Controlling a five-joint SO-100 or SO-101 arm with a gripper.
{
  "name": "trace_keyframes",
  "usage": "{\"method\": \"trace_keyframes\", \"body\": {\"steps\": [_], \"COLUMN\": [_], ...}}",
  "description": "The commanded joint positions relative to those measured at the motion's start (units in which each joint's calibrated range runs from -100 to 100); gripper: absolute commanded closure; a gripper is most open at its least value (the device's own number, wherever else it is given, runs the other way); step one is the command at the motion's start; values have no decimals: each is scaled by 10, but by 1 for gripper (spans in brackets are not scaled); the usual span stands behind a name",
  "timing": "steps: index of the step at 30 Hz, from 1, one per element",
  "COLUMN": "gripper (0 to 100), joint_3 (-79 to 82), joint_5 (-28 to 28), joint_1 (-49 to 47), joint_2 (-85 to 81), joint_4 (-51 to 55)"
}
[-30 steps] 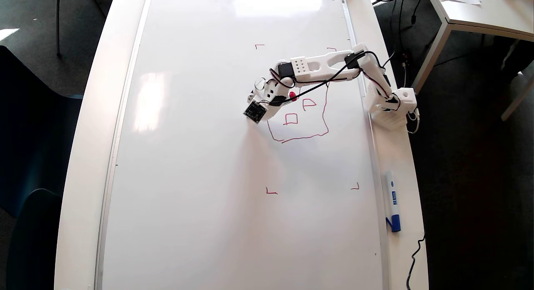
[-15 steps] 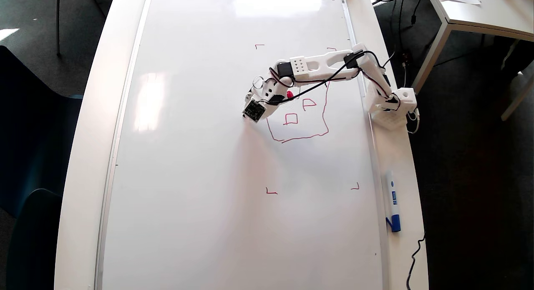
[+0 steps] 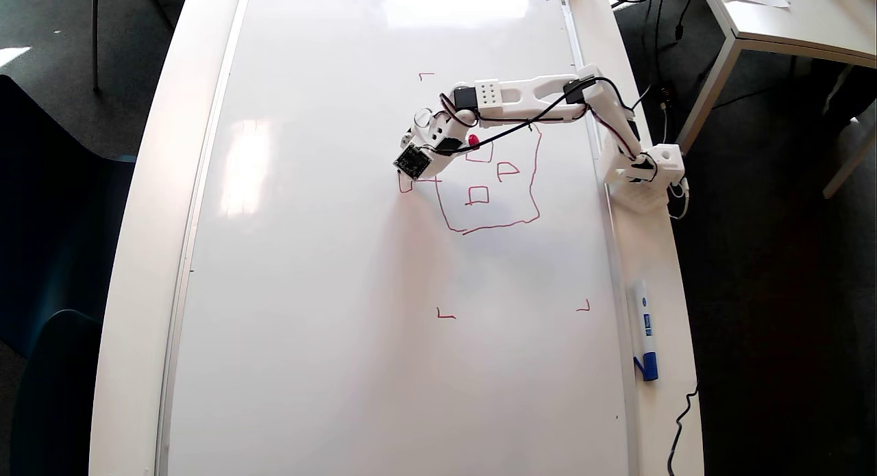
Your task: Draw on a whiteboard a robot head using a pen attached to the gripper
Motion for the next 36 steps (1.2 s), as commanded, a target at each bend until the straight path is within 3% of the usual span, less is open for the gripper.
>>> {"method": "trace_keyframes", "body": {"steps": [1,9,36], "gripper": [99,99,99], "joint_3": [17,84,61], "joint_5": [-2,-4,-13], "joint_1": [7,1,-28], "joint_2": [-31,-71,-106], "joint_4": [31,33,27]}}
